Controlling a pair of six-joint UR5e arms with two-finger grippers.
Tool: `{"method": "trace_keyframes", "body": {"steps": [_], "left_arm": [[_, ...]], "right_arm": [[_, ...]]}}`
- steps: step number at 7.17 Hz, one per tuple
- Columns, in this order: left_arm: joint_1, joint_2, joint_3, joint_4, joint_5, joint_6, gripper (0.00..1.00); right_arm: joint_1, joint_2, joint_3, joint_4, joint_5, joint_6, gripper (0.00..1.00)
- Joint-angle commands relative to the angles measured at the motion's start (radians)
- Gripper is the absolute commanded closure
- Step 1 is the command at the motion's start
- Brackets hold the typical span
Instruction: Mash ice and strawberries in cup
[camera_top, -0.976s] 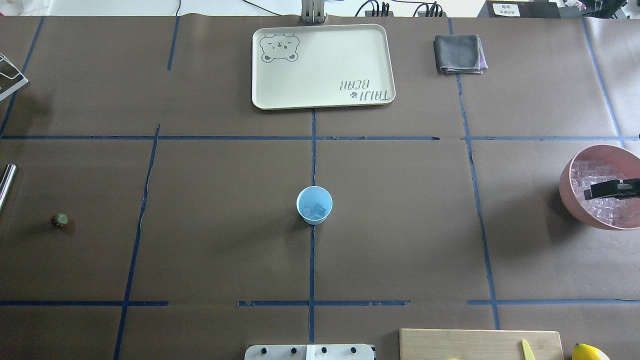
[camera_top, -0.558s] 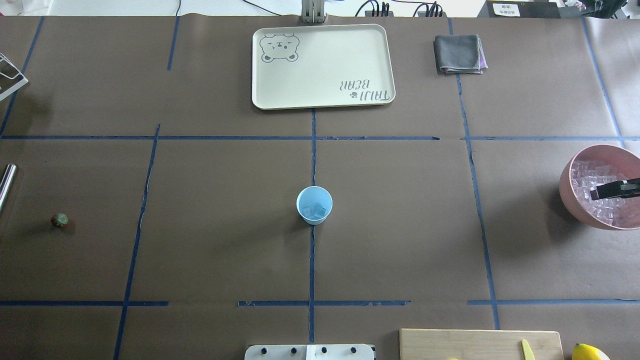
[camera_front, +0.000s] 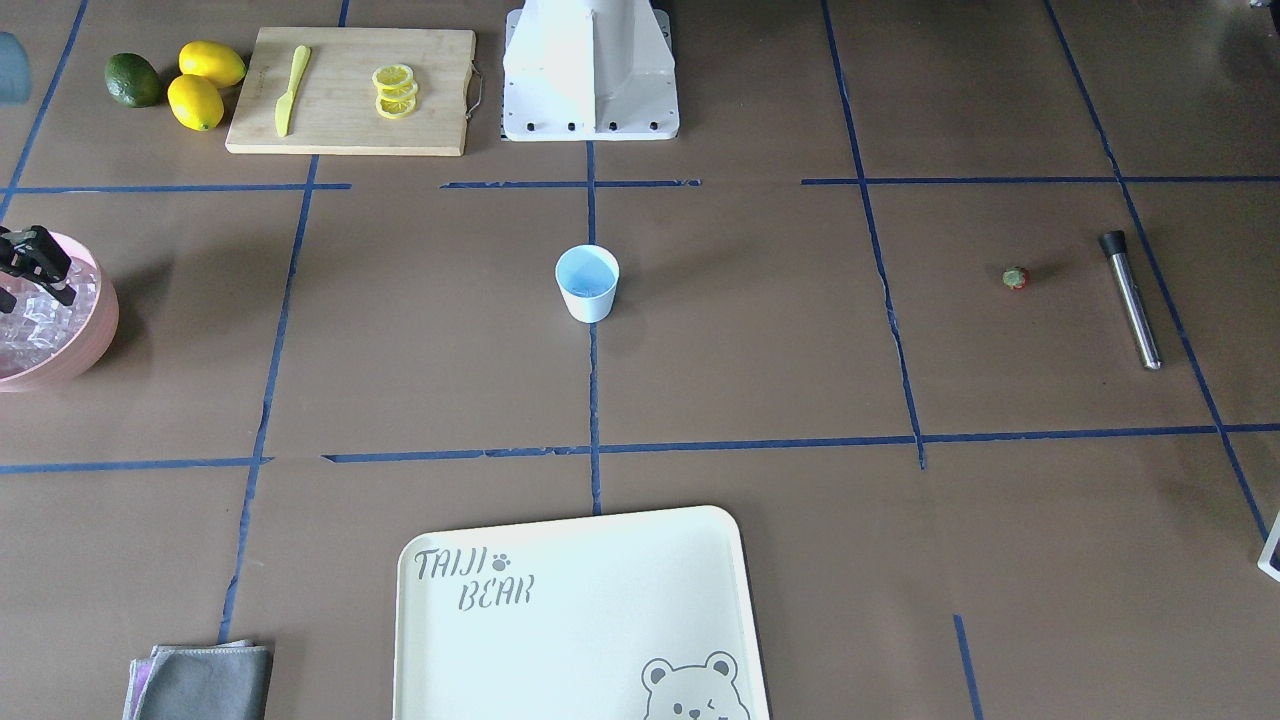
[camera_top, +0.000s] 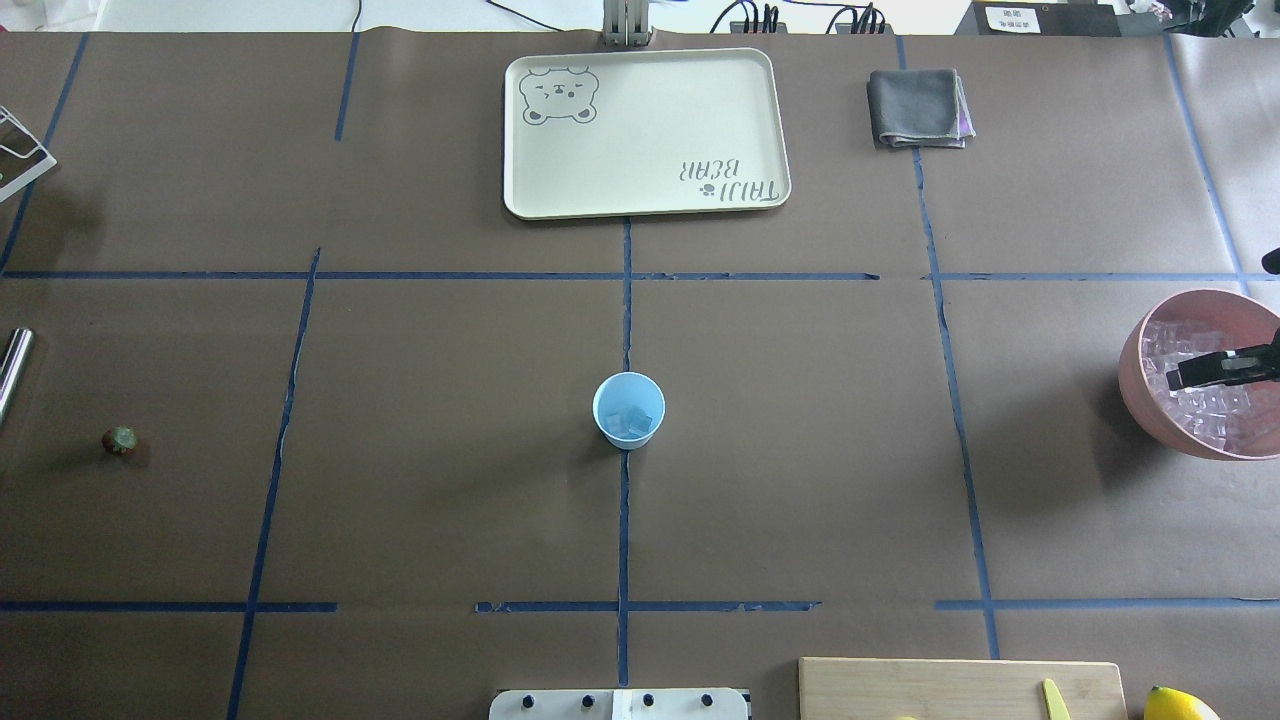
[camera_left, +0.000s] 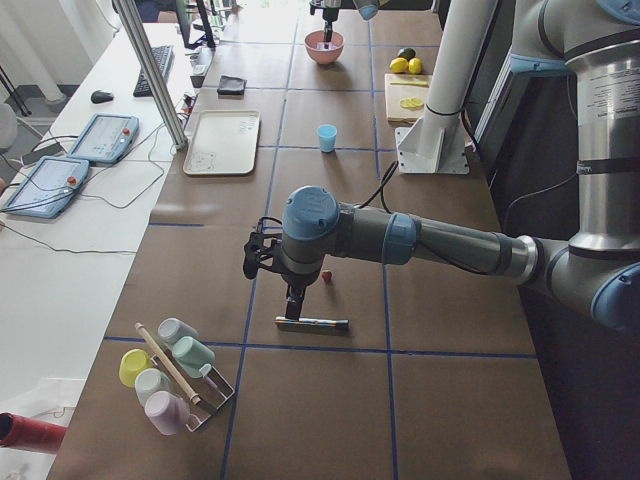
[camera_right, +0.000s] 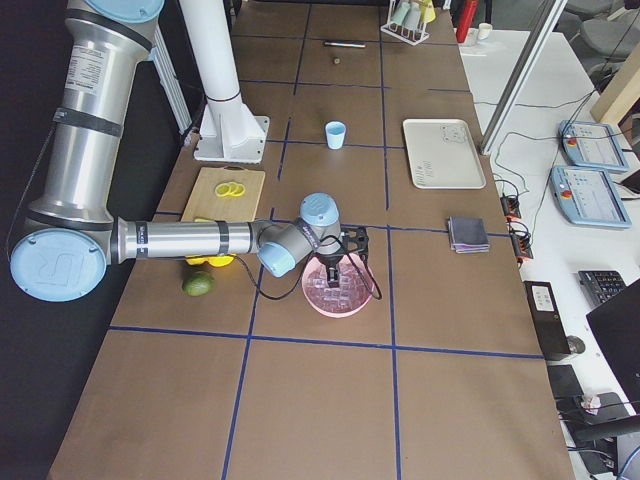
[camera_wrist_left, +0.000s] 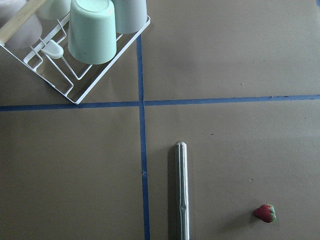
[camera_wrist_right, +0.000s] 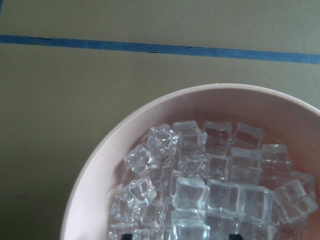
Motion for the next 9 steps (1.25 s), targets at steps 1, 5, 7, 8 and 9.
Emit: {"method": "trace_keyframes", "body": {"steps": [1, 5, 7, 8, 9], "left_arm": [[0.0, 0.0, 0.0, 0.0, 0.0, 0.0, 0.0], [0.0, 0.0, 0.0, 0.0, 0.0, 0.0, 0.0], [0.0, 0.0, 0.0, 0.0, 0.001, 0.0, 0.0], [0.0, 0.0, 0.0, 0.0, 0.0, 0.0, 0.0], [0.0, 0.0, -0.002, 0.0, 0.0, 0.0, 0.0]], "right_arm": [[-0.001, 0.005, -0.013, 0.0, -0.002, -0.006, 0.3], [-0.006, 0.007, -0.019, 0.0, -0.009, -0.007, 0.4], [-0.005, 0.005, -0.018, 0.0, -0.002, -0.01, 0.93], [0.0, 0.005, -0.016, 0.0, 0.002, -0.01, 0.98], [0.021, 0.002, -0.01, 0.0, 0.016, -0.012, 1.0]]}}
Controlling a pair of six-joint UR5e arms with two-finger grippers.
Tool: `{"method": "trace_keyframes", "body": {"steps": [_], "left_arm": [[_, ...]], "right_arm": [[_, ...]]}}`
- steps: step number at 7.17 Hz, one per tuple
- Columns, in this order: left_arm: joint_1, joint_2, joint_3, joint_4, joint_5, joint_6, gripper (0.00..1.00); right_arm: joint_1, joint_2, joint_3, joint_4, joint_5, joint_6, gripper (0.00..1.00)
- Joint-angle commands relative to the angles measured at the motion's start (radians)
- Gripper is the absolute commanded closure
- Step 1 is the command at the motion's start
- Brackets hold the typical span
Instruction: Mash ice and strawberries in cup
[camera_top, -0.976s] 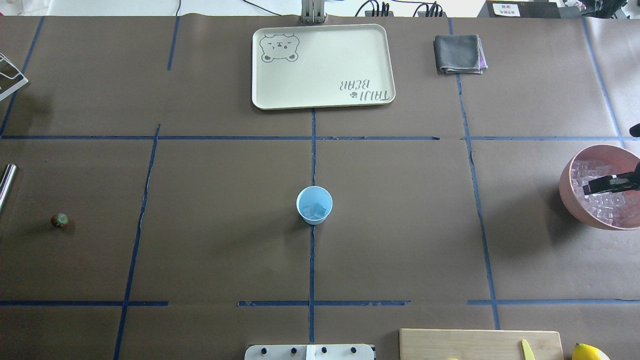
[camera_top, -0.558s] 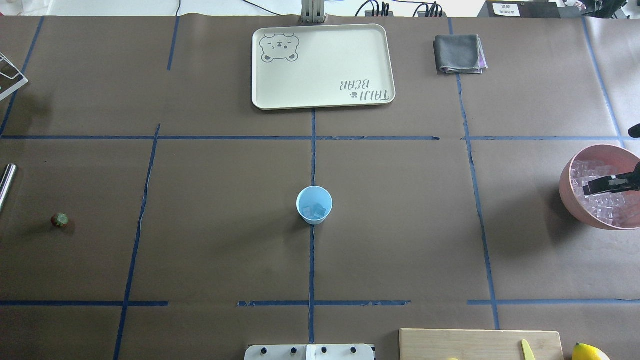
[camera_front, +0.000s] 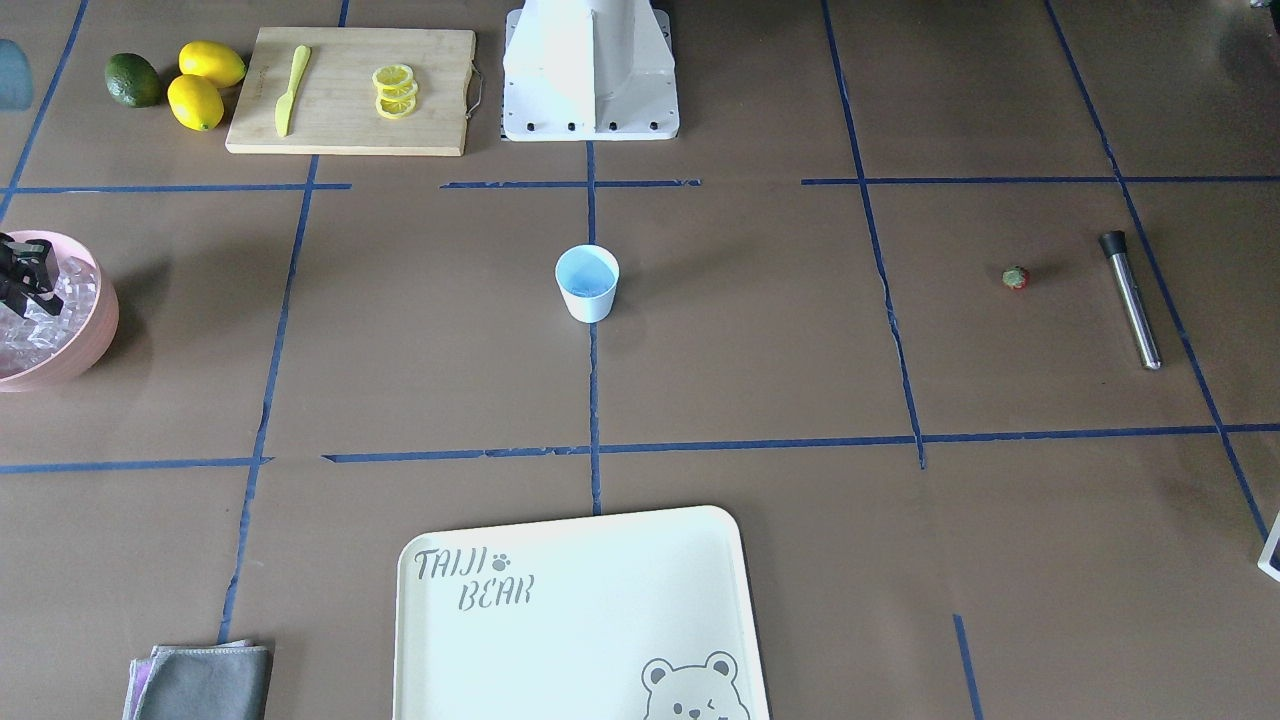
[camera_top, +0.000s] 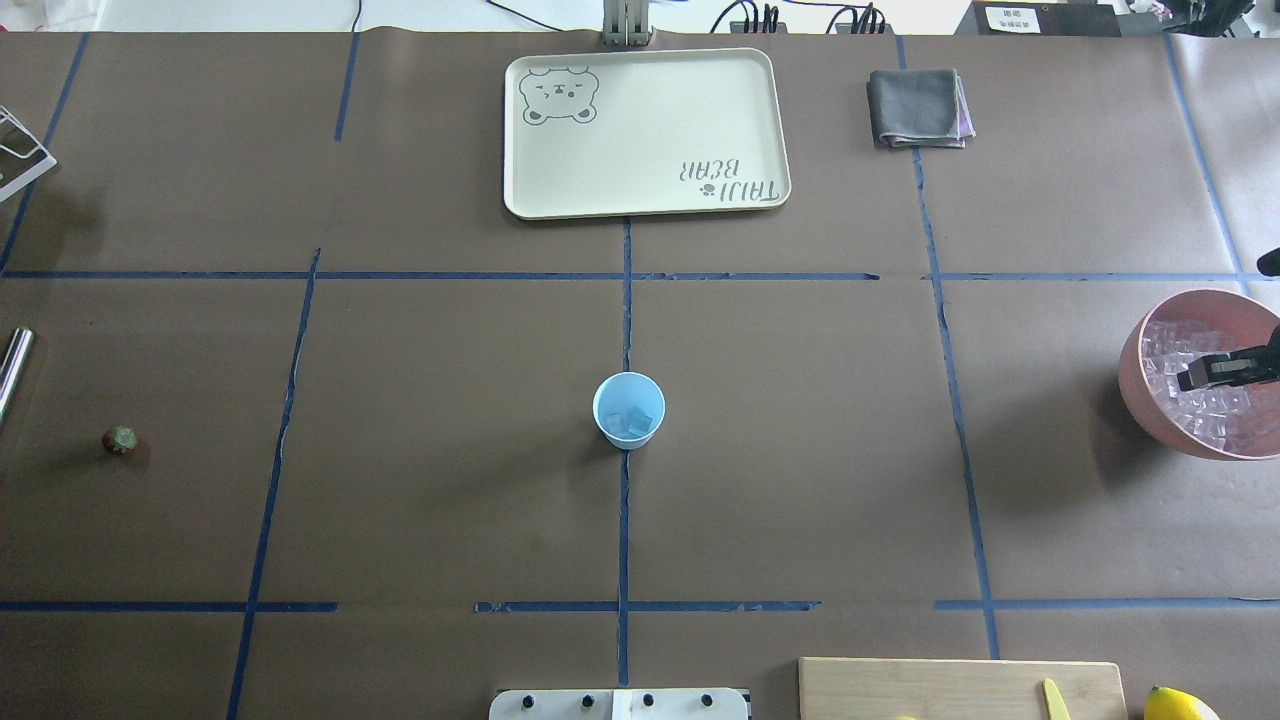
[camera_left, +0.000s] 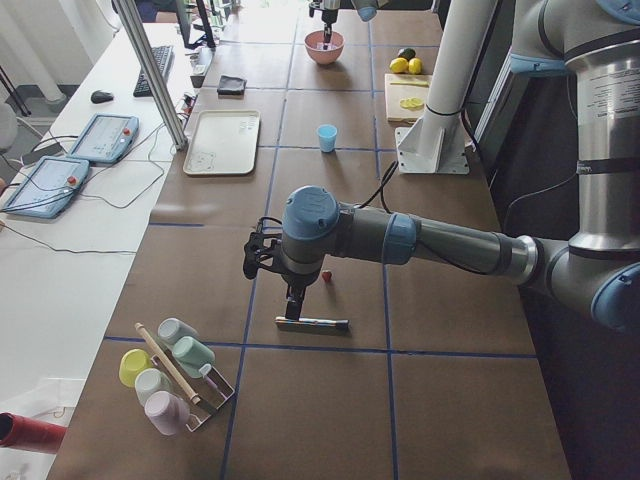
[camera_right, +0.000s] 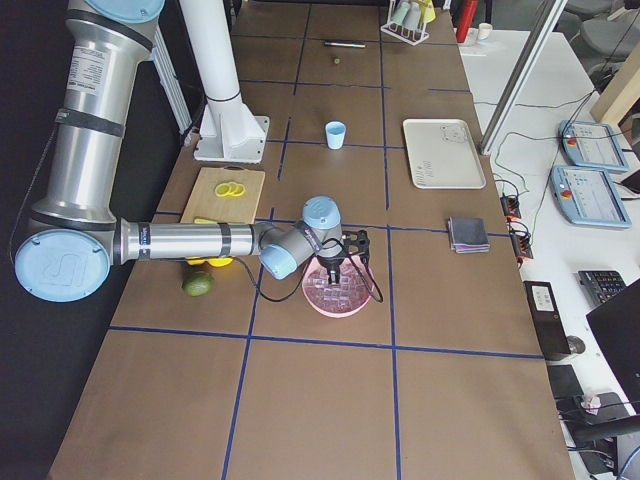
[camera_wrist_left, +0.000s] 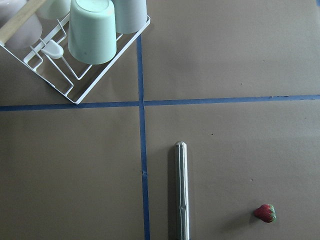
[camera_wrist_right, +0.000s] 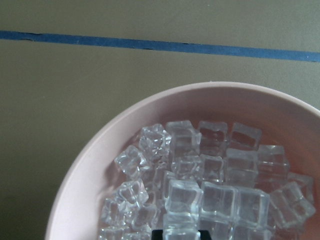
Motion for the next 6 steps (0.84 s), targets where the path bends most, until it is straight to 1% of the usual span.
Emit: {"method": "trace_keyframes", "body": {"steps": [1, 3, 4, 5, 6], "left_arm": [[0.0, 0.0, -0.001, 0.0, 0.0, 0.0, 0.0], [0.0, 0.0, -0.001, 0.002, 0.0, 0.0, 0.0], [0.0, 0.002, -0.001, 0.002, 0.0, 0.0, 0.0], [0.0, 0.002, 0.002, 0.003, 0.0, 0.0, 0.0], [0.0, 0.012, 0.0, 0.002, 0.0, 0.0, 0.0]], "right_arm": [[0.042, -0.004, 0.02, 0.0, 0.033, -0.003, 1.0], [0.136, -0.009, 0.072, 0.0, 0.173, -0.003, 1.0], [0.136, -0.007, 0.089, -0.002, 0.179, 0.0, 1.0], [0.115, 0.008, 0.112, -0.056, 0.166, 0.003, 1.0], [0.091, 0.122, 0.152, -0.209, 0.147, 0.005, 1.0]]}}
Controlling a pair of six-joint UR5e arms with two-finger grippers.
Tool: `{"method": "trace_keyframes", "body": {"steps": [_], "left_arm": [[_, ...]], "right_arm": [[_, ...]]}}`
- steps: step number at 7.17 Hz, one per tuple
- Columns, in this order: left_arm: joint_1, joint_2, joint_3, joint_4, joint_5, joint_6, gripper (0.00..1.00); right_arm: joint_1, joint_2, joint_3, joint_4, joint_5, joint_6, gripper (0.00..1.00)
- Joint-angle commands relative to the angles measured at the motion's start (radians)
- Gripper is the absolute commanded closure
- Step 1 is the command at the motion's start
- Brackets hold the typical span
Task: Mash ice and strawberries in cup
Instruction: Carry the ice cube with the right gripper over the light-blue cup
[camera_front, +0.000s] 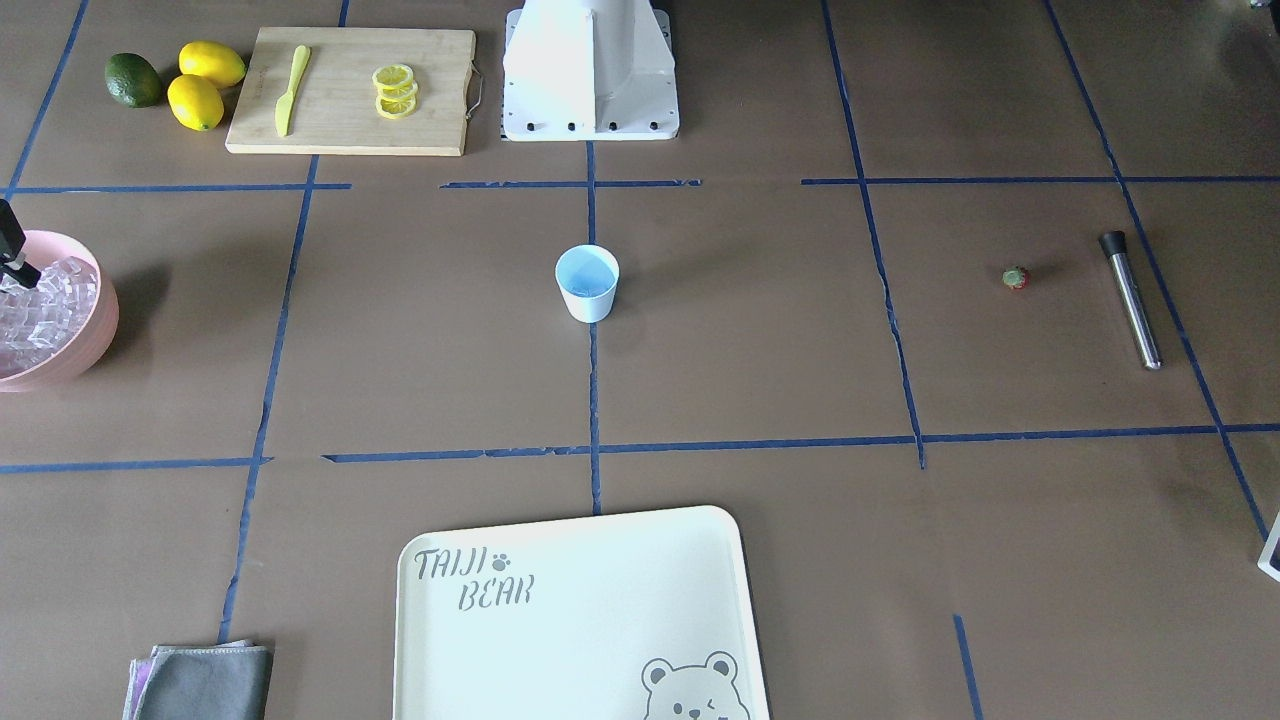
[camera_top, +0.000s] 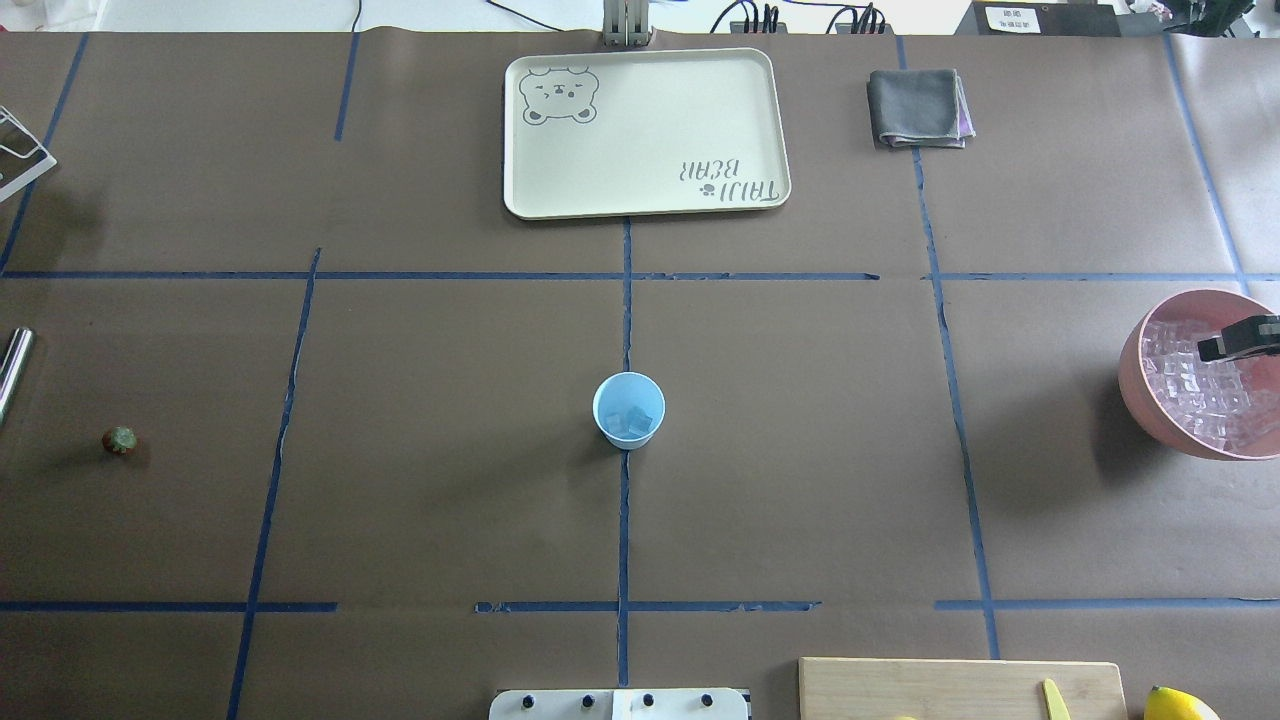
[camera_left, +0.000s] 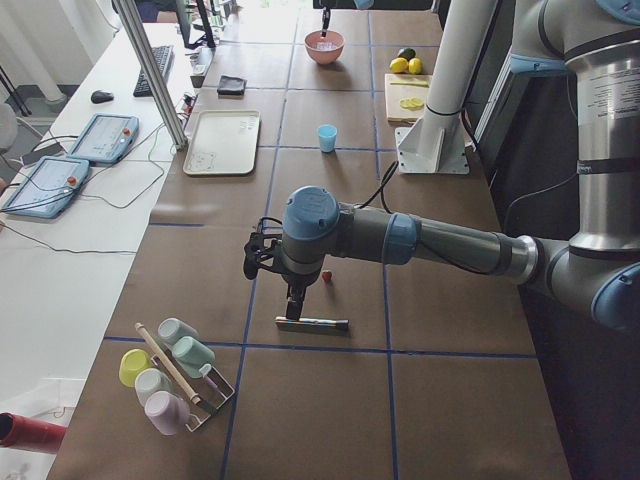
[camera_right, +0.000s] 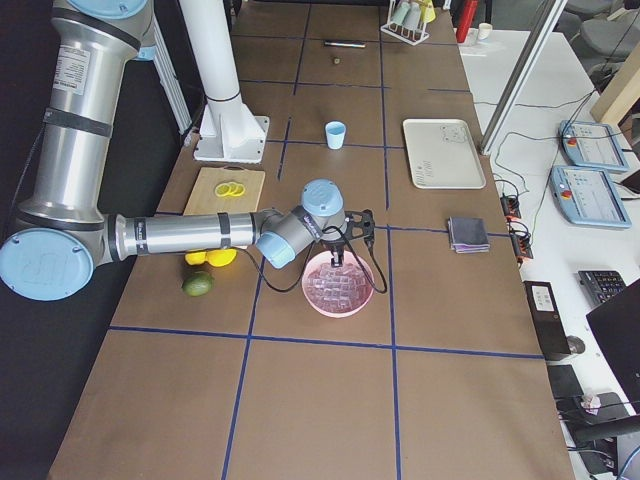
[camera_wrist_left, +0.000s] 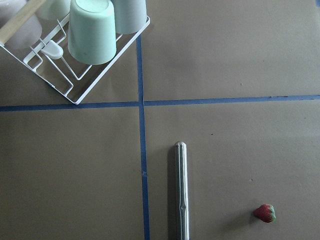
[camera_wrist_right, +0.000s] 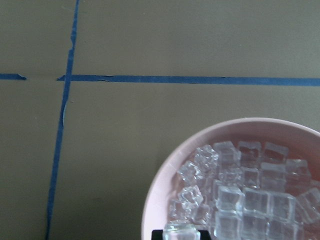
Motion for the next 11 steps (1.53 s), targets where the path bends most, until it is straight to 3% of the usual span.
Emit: {"method": "trace_keyframes", "body": {"steps": [1, 3, 4, 7, 9, 11], "left_arm": [[0.0, 0.01, 0.002, -0.001, 0.0, 0.0, 0.0], [0.002, 0.01, 0.011, 0.001, 0.0, 0.0, 0.0], [0.002, 0.01, 0.011, 0.001, 0.0, 0.0, 0.0], [0.002, 0.01, 0.015, 0.001, 0.002, 0.0, 0.0], [0.002, 0.01, 0.019, 0.001, 0.002, 0.0, 0.0], [0.002, 0.01, 0.02, 0.001, 0.002, 0.0, 0.0]], "right_arm": [[-0.063, 0.234, 0.091, -0.346, -0.038, 0.009, 1.0], [-0.155, 0.563, 0.14, -0.794, -0.106, 0.015, 1.0], [-0.227, 0.684, 0.14, -0.91, -0.133, 0.082, 1.0], [-0.531, 0.883, 0.09, -0.913, -0.359, 0.456, 1.0], [-0.628, 0.977, -0.027, -0.913, -0.432, 0.501, 1.0], [-0.649, 1.052, -0.128, -0.912, -0.448, 0.503, 1.0]]}}
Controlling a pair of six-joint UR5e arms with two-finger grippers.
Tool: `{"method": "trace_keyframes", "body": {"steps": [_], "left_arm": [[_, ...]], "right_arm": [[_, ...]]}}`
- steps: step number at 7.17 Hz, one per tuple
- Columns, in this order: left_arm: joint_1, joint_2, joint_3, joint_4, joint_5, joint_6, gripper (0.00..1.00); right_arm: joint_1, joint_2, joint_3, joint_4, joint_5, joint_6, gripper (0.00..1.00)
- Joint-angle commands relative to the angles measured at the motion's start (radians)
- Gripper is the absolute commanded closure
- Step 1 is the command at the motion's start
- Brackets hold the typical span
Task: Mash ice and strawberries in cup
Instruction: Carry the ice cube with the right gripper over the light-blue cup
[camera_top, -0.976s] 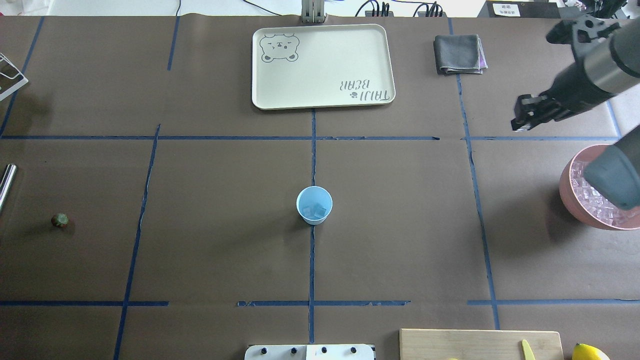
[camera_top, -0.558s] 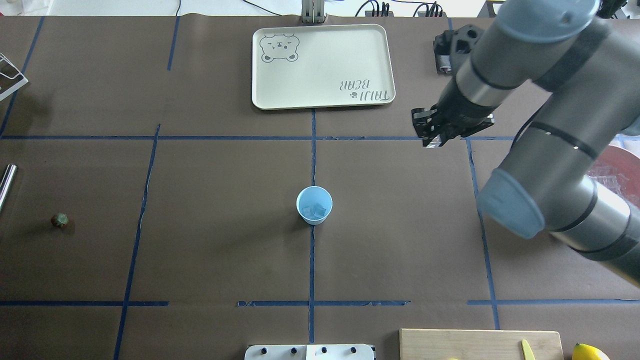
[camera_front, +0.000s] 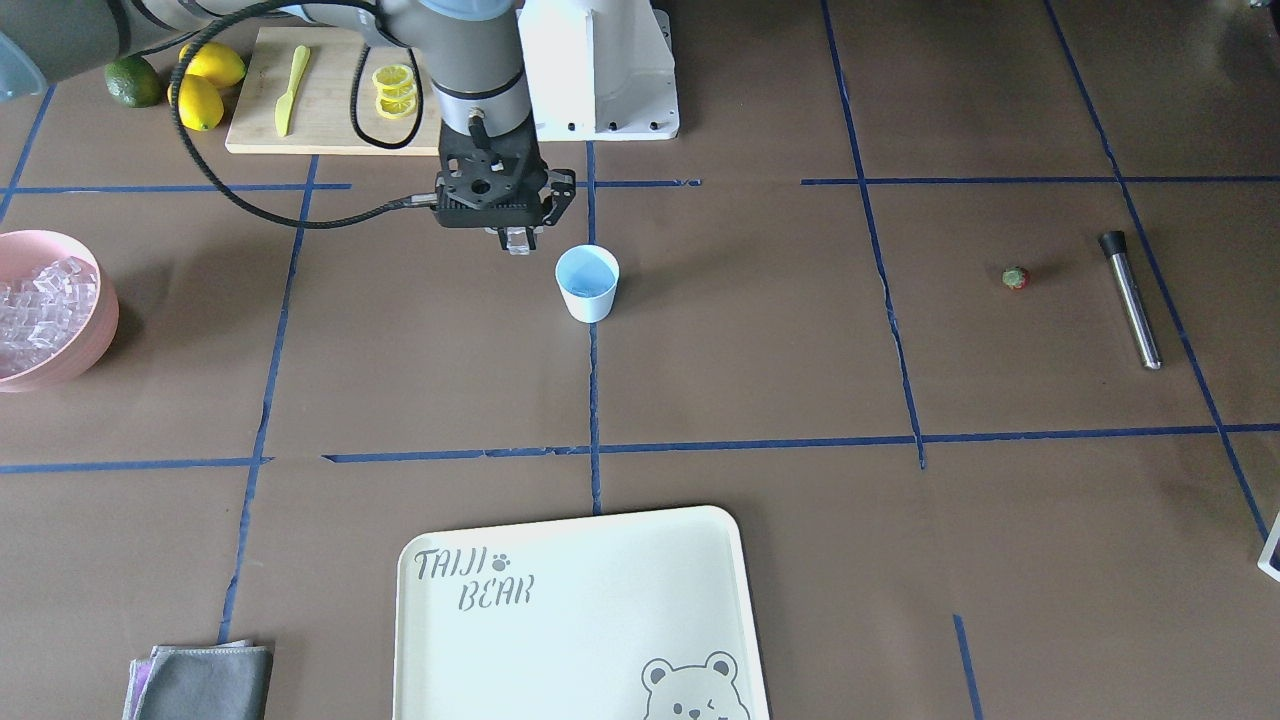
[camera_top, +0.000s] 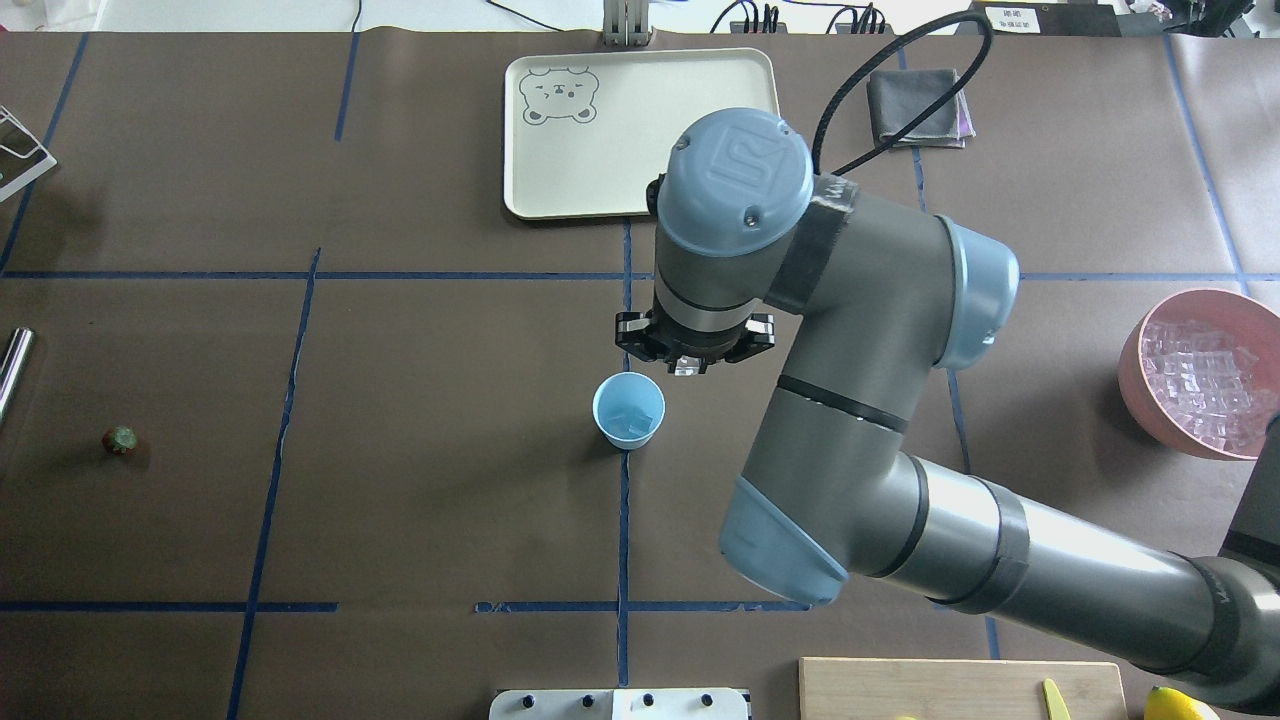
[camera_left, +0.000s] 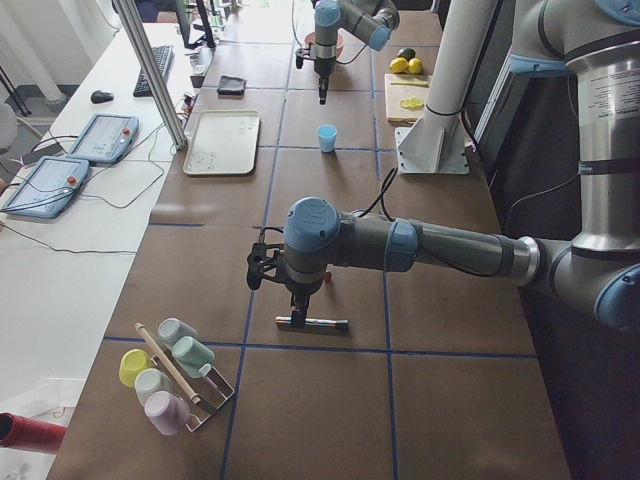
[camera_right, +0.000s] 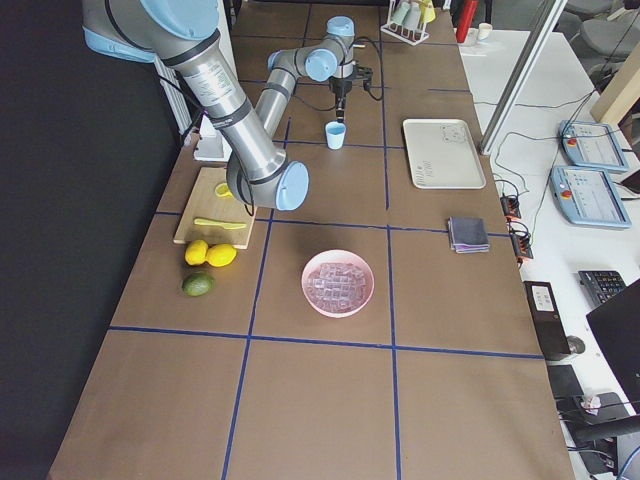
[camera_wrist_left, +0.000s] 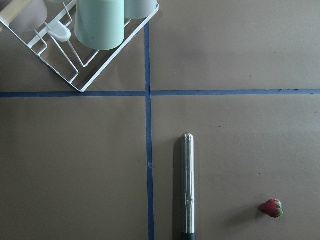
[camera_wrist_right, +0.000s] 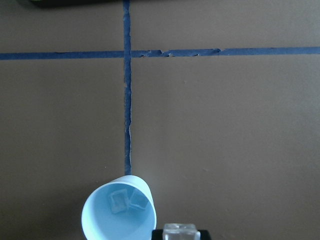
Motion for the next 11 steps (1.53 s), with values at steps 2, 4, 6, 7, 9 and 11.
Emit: {"method": "trace_keyframes", "body": {"steps": [2, 4, 6, 7, 9, 11], "left_arm": [[0.0, 0.0, 0.01, -0.002, 0.001, 0.0, 0.0], [0.0, 0.0, 0.01, -0.002, 0.001, 0.0, 0.0], [0.0, 0.0, 0.008, -0.002, -0.001, 0.0, 0.0], [0.0, 0.0, 0.008, 0.0, -0.001, 0.0, 0.0], [0.0, 0.0, 0.008, 0.0, -0.001, 0.0, 0.0], [0.0, -0.002, 0.007, 0.0, -0.001, 0.0, 0.0]], "right_arm": [[-0.03, 0.102, -0.162, 0.057, -0.017, 0.008, 1.0], [-0.062, 0.099, -0.193, 0.08, -0.04, 0.045, 1.0], [-0.079, 0.088, -0.198, 0.077, -0.04, 0.045, 0.99], [-0.079, 0.089, -0.198, 0.074, -0.038, 0.045, 0.96], [-0.079, 0.091, -0.196, 0.071, -0.037, 0.045, 0.73], [-0.078, 0.086, -0.192, 0.069, -0.037, 0.045, 0.03]]}}
